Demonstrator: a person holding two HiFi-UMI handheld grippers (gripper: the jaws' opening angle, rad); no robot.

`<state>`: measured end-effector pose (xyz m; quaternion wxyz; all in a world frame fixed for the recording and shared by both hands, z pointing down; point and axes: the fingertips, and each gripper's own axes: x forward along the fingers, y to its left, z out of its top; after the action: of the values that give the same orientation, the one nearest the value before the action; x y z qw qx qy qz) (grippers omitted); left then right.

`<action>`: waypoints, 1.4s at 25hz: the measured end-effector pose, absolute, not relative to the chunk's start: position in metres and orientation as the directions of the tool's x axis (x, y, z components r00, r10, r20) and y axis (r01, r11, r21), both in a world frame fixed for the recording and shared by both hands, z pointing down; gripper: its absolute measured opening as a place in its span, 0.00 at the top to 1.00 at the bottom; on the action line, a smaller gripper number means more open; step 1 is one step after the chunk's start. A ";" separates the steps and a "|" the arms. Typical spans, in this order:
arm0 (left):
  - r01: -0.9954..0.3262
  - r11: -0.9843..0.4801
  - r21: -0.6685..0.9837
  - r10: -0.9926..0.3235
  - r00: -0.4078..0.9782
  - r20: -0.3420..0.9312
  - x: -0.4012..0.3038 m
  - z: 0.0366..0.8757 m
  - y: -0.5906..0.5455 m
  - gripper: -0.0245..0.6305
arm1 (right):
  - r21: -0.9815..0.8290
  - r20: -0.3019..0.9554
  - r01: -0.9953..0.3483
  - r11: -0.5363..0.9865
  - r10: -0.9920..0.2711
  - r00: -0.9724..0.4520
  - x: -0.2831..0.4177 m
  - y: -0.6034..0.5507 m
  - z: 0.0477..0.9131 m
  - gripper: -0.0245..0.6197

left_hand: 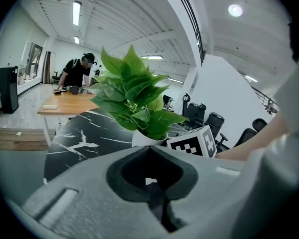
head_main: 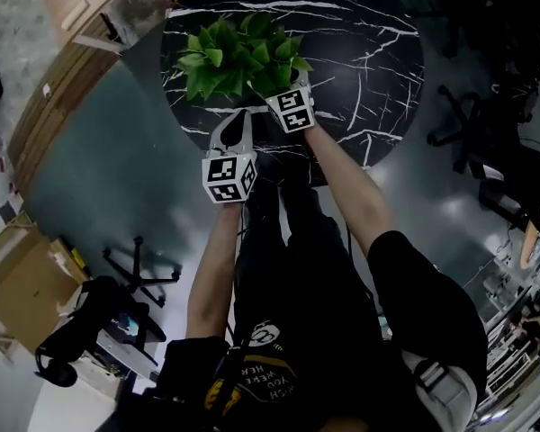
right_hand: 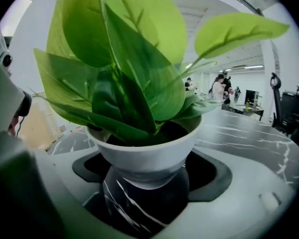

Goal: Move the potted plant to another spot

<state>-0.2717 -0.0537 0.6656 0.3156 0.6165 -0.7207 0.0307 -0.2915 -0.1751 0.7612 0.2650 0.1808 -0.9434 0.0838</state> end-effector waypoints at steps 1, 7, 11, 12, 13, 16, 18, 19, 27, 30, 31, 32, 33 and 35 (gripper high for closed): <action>-0.914 0.211 0.346 -0.869 -0.014 0.494 -0.255 0.666 -0.063 0.96 | -0.063 0.529 -0.414 0.908 -0.321 -0.786 -0.269 -0.186 0.760 0.23; -0.933 0.026 0.360 -0.850 0.169 0.499 -0.142 0.672 -0.107 0.96 | -0.063 0.534 -0.601 0.797 -0.482 -0.695 -0.121 -0.238 0.765 0.23; -0.926 -0.079 0.368 -0.823 0.269 0.501 -0.079 0.673 -0.127 0.96 | -0.062 0.541 -0.707 0.705 -0.571 -0.617 -0.028 -0.258 0.766 0.23; -0.924 -0.102 0.370 -0.815 0.290 0.501 -0.064 0.673 -0.132 0.96 | -0.063 0.543 -0.728 0.682 -0.589 -0.599 -0.006 -0.261 0.767 0.23; -0.921 -0.124 0.370 -0.808 0.311 0.501 -0.049 0.673 -0.136 0.96 | -0.062 0.544 -0.749 0.660 -0.607 -0.580 0.016 -0.265 0.768 0.23; -0.911 -0.186 0.369 -0.787 0.363 0.499 -0.009 0.671 -0.148 0.96 | -0.058 0.544 -0.803 0.593 -0.655 -0.524 0.076 -0.274 0.769 0.23; -0.906 -0.217 0.365 -0.774 0.387 0.502 0.011 0.669 -0.152 0.96 | -0.055 0.546 -0.835 0.548 -0.684 -0.485 0.112 -0.279 0.769 0.23; -0.903 -0.229 0.363 -0.767 0.397 0.504 0.020 0.669 -0.153 0.96 | -0.055 0.547 -0.849 0.526 -0.695 -0.466 0.128 -0.281 0.769 0.23; -0.900 -0.263 0.347 -0.737 0.420 0.530 0.048 0.668 -0.160 0.96 | -0.079 0.531 -0.842 0.533 -0.692 -0.488 0.157 -0.281 0.768 0.23; -0.899 -0.266 0.347 -0.734 0.423 0.532 0.050 0.668 -0.161 0.96 | -0.124 0.530 -0.835 0.537 -0.675 -0.513 0.157 -0.275 0.768 0.21; -0.898 -0.267 0.349 -0.733 0.425 0.532 0.051 0.668 -0.160 0.96 | -0.139 0.530 -0.837 0.529 -0.674 -0.514 0.160 -0.271 0.768 0.21; -0.897 -0.268 0.351 -0.731 0.427 0.532 0.051 0.668 -0.159 0.96 | -0.147 0.535 -0.842 0.519 -0.675 -0.509 0.163 -0.265 0.768 0.21; -0.896 -0.269 0.353 -0.730 0.428 0.532 0.052 0.668 -0.157 0.96 | -0.152 0.544 -0.849 0.507 -0.674 -0.500 0.168 -0.257 0.769 0.21; -0.895 -0.271 0.355 -0.730 0.431 0.531 0.052 0.665 -0.151 0.96 | -0.154 0.574 -0.862 0.482 -0.666 -0.476 0.179 -0.231 0.768 0.23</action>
<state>0.0522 -0.1515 0.6652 0.3128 0.7860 -0.5166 0.1320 0.1786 -0.2312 0.7679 0.2251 0.4599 -0.8309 0.2175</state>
